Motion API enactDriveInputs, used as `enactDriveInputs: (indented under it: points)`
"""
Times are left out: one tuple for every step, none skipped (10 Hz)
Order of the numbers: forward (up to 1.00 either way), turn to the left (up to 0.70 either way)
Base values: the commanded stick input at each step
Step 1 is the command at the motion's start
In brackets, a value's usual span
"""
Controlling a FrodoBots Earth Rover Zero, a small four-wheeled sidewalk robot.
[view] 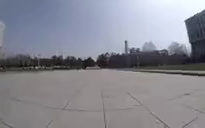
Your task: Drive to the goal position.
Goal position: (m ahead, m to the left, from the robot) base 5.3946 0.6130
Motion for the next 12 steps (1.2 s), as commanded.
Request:
enactDriveInputs:
  points:
    - [1.0, 0.25]
    - [1.0, 0.32]
    - [1.0, 0.4]
    - [1.0, 0.4]
    - [1.0, 0.4]
    - [1.0, 0.4]
    - [1.0, 0.4]
    - [1.0, 0.4]
    - [1.0, 0.4]
    - [1.0, 0.4]
    - [1.0, 0.4]
    - [1.0, 0.4]
